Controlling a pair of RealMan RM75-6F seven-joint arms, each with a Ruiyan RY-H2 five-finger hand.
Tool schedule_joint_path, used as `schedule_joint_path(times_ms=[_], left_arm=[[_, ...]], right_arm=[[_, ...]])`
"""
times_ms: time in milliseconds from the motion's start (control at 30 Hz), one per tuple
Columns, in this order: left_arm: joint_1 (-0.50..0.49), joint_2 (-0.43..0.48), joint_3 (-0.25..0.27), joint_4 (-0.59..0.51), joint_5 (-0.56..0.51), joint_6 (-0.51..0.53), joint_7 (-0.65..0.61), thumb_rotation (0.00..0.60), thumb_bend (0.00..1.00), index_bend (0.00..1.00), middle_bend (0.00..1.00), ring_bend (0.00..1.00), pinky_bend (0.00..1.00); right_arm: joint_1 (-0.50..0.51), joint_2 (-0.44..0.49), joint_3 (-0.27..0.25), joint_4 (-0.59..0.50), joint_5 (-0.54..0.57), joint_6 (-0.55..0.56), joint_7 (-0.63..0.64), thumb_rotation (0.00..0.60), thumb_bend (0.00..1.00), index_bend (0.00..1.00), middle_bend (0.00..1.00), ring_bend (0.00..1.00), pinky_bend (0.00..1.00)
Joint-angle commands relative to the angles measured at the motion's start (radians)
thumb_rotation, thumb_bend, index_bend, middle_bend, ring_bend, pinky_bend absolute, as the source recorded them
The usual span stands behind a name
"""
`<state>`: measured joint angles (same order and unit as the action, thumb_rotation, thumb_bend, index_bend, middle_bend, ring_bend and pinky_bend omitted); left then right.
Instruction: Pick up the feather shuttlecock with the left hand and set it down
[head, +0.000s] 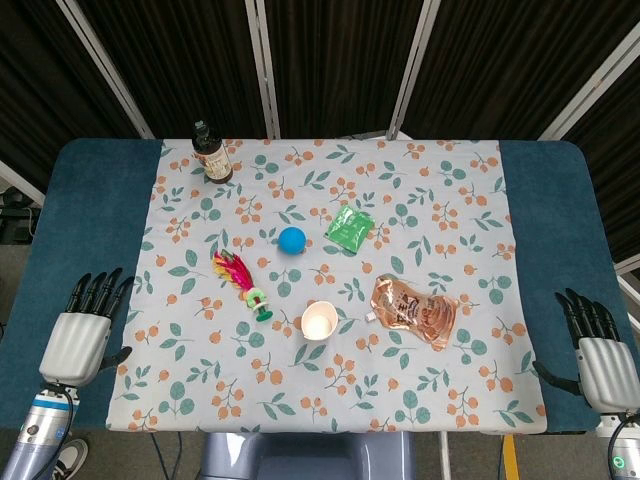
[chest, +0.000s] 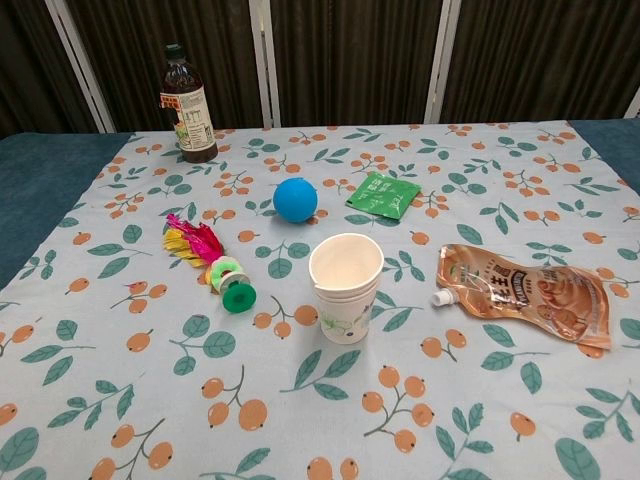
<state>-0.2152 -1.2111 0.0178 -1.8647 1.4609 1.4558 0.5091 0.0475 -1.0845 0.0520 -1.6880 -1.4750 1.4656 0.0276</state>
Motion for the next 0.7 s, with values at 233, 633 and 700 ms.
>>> schedule_joint_path(times_ms=[233, 633, 700], left_arm=[[-0.019, -0.012, -0.029, 0.001, -0.018, -0.034, 0.008, 0.600, 0.12, 0.03, 0.00, 0.00, 0.00], [-0.137, -0.067, -0.152, 0.086, -0.154, -0.168, 0.036, 0.600, 0.22, 0.21, 0.00, 0.00, 0.00], [-0.169, -0.089, -0.177, 0.113, -0.202, -0.210, 0.039, 0.600, 0.25, 0.25, 0.00, 0.00, 0.00]], right_arm=[[0.001, 0.003, -0.001, -0.006, 0.003, -0.006, -0.003, 0.600, 0.10, 0.00, 0.00, 0.00, 0.00], [0.003, 0.003, 0.001, -0.010, 0.011, -0.014, -0.003, 0.600, 0.10, 0.00, 0.00, 0.00, 0.00], [0.003, 0.004, 0.000, -0.010, 0.010, -0.015, -0.002, 0.600, 0.10, 0.00, 0.00, 0.00, 0.00]])
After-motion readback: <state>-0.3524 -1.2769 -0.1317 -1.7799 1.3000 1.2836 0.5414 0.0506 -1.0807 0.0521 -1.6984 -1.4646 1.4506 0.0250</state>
